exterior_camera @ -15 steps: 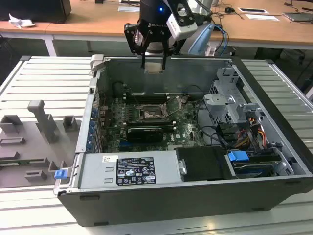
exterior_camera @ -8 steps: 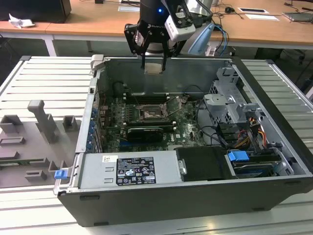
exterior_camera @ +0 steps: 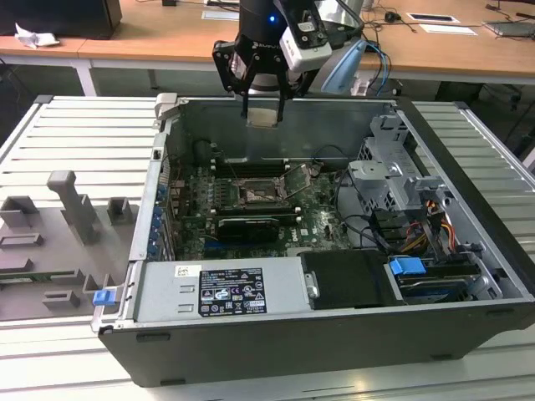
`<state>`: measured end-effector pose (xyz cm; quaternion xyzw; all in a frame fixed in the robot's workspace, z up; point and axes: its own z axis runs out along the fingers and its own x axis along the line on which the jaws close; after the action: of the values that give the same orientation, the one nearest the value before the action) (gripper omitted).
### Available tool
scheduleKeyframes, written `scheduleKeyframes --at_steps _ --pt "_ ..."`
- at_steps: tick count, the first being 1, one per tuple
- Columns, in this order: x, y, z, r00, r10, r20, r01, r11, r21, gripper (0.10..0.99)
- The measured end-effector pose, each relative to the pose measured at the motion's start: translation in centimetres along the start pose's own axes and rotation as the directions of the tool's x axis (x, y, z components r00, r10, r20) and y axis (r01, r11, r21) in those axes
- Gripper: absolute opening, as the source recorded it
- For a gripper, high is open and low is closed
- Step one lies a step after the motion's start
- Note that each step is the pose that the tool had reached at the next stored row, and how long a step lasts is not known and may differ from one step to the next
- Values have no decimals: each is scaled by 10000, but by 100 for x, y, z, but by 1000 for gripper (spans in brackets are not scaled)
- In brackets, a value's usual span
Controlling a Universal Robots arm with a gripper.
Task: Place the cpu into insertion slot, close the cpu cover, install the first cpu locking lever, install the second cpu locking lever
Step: 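Place the cpu into insertion slot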
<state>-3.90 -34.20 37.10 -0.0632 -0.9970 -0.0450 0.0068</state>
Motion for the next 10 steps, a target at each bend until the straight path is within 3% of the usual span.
scheduleKeyframes --at_steps 10 --pt "0 0 4 9958 910 81 -910 9959 -22 533"
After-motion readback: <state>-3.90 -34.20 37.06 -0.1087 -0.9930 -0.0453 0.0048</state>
